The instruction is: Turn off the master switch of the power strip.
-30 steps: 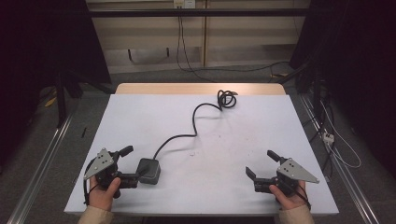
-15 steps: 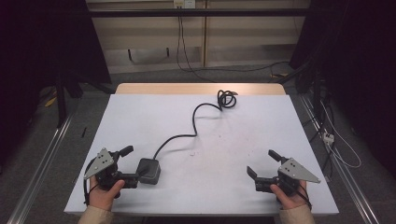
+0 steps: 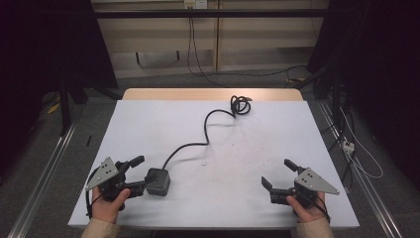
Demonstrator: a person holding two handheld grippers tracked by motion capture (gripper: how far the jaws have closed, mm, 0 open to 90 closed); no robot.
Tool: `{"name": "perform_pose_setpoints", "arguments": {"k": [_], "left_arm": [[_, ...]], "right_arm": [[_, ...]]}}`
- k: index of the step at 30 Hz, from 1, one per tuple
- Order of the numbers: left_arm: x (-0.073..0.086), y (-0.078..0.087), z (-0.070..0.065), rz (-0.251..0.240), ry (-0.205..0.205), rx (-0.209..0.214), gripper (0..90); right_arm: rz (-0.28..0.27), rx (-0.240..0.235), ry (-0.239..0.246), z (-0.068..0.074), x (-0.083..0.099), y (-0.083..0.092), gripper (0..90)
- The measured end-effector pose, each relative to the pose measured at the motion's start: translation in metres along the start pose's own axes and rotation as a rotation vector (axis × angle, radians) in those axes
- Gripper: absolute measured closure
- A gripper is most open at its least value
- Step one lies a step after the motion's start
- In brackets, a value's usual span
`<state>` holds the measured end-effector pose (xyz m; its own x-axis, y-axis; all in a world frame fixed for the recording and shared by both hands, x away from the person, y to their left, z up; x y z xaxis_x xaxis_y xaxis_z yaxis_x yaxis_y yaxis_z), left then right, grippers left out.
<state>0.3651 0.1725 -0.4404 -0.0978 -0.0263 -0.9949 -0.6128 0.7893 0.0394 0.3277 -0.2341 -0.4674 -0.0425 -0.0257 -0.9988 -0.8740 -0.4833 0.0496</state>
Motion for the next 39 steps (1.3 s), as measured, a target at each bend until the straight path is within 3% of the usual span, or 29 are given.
{"name": "perform_pose_setpoints", "arguments": {"k": [12, 20, 39], "left_arm": [[-0.0024, 0.007, 0.0002, 0.02, 0.027, 0.045, 48.4], [-0.0024, 0.008, -0.0013, 0.035, 0.032, 0.067, 53.3], [-0.0033, 0.0095, -0.0013, 0.066, 0.029, 0.078, 67.9]], "right_arm": [[-0.001, 0.001, 0.002, 0.0, -0.0006, 0.0002, 1.6], [-0.001, -0.005, 0.003, 0.0008, -0.0007, 0.0001, 1.7], [-0.009, 0.001, 0.007, 0.0001, -0.0025, 0.0006, 1.7]]}}
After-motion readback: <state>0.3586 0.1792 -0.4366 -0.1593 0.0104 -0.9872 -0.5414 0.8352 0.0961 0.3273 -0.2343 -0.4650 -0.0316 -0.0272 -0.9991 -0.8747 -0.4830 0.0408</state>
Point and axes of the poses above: each handheld gripper's, and its own axes: y roughly backward along the jaws, x roughly out of its underside, z roughly to its left, the point moved 8 cm from there along -y, roughly forward along the jaws, and after that the axes turned 10 degrees about -z, right-handed, at the moved point
